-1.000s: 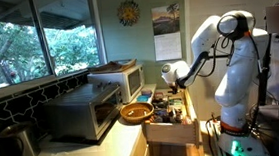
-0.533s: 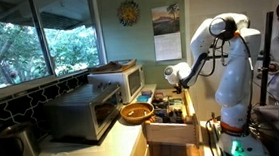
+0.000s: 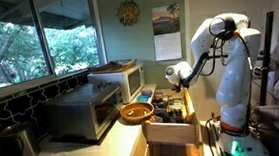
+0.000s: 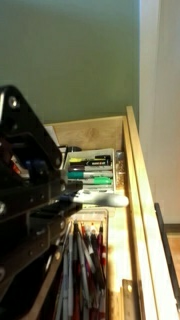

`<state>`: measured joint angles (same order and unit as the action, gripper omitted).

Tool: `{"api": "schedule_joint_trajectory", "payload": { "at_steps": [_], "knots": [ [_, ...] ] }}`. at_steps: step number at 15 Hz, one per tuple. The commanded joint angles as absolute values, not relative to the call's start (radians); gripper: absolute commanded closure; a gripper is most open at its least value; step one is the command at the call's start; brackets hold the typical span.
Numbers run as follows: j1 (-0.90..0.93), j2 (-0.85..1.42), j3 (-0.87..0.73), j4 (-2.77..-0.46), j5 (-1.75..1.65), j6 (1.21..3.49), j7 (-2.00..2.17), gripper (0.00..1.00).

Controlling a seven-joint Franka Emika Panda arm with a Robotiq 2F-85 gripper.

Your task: Remove a pen from the round wicker serving straw basket and put it in the opened drawer

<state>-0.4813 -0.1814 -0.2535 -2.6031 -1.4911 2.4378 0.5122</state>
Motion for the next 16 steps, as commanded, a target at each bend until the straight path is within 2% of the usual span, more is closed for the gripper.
{"api": "schedule_joint_trajectory", "payload": {
  "at_steps": [1,6,11,12,13,14,16],
  "knots": [
    [-0.488,-0.085,-0.388,-2.517,-1.766,2.554,0.612,0.96],
    [-0.513,0.074,-0.536,-2.337,-2.142,2.915,0.868,0.96],
    [-0.674,0.298,-0.498,-2.054,-2.246,3.305,1.212,0.96],
    [-0.702,0.363,-0.514,-2.023,-2.164,3.339,1.176,0.96],
    [-0.64,0.219,-0.524,-2.129,-2.206,3.248,1.137,0.96],
    [-0.654,0.254,-0.525,-2.101,-2.203,3.265,1.14,0.86],
    [-0.651,0.259,-0.524,-2.098,-2.203,3.264,1.14,0.86]
  ]
}}
